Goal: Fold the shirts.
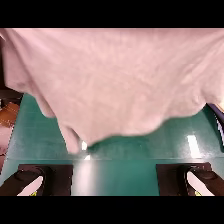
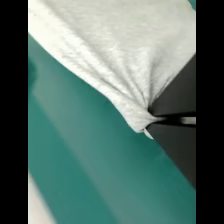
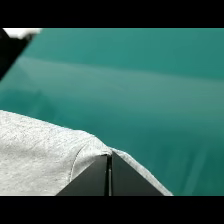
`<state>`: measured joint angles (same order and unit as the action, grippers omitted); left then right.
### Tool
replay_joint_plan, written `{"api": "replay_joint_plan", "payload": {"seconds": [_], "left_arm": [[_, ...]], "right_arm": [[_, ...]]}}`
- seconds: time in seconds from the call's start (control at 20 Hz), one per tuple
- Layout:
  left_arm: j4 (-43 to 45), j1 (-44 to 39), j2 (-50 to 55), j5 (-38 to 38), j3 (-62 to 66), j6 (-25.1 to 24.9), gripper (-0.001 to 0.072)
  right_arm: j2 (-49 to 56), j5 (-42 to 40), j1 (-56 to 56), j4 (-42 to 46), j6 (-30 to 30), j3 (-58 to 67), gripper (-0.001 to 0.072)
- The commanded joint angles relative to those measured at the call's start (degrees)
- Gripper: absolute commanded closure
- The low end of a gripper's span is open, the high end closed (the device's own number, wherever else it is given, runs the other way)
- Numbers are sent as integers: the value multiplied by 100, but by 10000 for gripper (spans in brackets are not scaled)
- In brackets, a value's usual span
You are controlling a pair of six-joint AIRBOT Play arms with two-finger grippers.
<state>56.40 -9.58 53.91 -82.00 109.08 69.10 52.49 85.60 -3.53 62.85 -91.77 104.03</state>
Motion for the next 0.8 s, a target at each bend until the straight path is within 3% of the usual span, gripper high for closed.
{"api": "replay_joint_plan", "payload": {"seconds": [0.0,0.2,0.35,0.6,0.65,0.75], "left_arm": [[-131,4,264,-396,-1329,-4,684],[-284,4,660,-225,-3521,-15,684],[-297,4,1001,673,-4741,-247,684],[-299,4,1434,2048,-5001,-354,684],[-297,4,1443,2341,-5001,-354,684],[-269,4,1440,2706,-4922,-354,682]], "right_arm": [[752,686,-63,-24,-79,-321,699],[1709,481,-63,-22,55,-1493,699],[2319,-645,-63,-17,149,-2140,698],[2704,-2337,-63,-26,146,-2264,696],[2702,-2529,-68,-22,160,-2234,659],[2702,-2599,-133,-24,236,-2087,193]]}}
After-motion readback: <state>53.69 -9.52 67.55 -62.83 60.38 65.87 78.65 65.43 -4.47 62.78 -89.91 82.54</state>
